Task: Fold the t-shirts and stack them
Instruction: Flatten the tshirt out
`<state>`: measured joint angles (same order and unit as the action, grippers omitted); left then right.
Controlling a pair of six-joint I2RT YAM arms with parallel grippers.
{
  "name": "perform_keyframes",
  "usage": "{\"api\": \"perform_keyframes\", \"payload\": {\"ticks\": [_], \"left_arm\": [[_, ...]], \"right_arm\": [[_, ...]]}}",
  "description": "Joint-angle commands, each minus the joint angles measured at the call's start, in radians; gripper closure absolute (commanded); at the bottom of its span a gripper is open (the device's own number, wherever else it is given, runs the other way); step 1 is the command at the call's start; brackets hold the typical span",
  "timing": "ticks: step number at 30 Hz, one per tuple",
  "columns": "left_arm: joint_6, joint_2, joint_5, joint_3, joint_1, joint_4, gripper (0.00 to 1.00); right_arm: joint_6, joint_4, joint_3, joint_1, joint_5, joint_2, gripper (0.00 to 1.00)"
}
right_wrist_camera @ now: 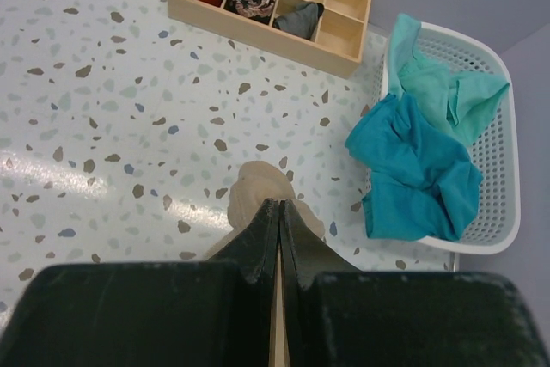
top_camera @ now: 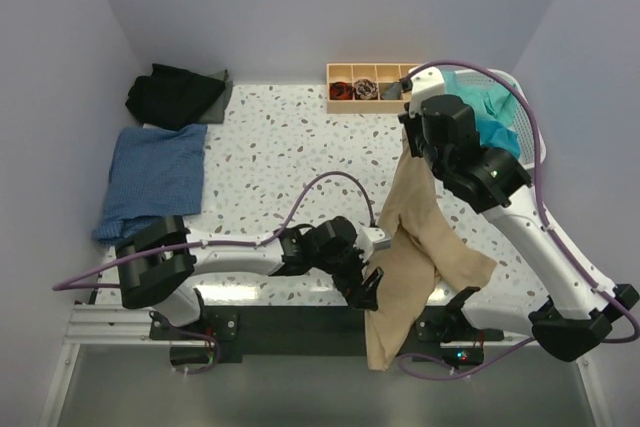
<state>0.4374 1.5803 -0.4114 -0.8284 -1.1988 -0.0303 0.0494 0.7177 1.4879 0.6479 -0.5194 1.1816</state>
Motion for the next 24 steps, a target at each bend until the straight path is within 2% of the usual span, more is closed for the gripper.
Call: {"api": "perform_keyframes", "payload": {"ticks": [1, 7, 17, 18, 20, 21, 22, 24], "left_arm": [[0.007, 0.006, 0.054, -0.055, -0.038, -0.135, 0.00], [0.004, 0.082, 0.221, -0.071, -0.064, -0.148, 0.00], [-0.003, 0.159, 0.312, -0.126, -0.071, -0.083, 0.02], [-0.005, 0.158, 0.319, -0.127, -0.071, -0.080, 0.06], [-0.011, 0.150, 0.327, -0.130, -0.071, -0.057, 0.25], [-0.014, 0.135, 0.348, -0.138, -0.071, -0.039, 0.36], [-0.014, 0.121, 0.370, -0.140, -0.071, -0.005, 0.56], [-0.014, 0.057, 0.419, -0.132, -0.071, 0.027, 0.70]], "right_arm": [[0.023, -0.087, 0.046, -0.016, -0.033, 0.009, 1.00], [0.018, -0.100, 0.058, -0.024, -0.013, 0.009, 1.00], [0.024, -0.086, 0.074, -0.027, -0.016, -0.020, 1.00], [0.023, -0.083, 0.072, -0.027, -0.014, -0.026, 1.00], [0.020, -0.081, 0.066, -0.027, -0.019, -0.043, 1.00], [0.020, -0.075, 0.064, -0.027, -0.021, -0.049, 1.00], [0.018, -0.072, 0.061, -0.028, -0.024, -0.054, 1.00], [0.018, -0.069, 0.051, -0.027, -0.030, -0.075, 1.00]]}}
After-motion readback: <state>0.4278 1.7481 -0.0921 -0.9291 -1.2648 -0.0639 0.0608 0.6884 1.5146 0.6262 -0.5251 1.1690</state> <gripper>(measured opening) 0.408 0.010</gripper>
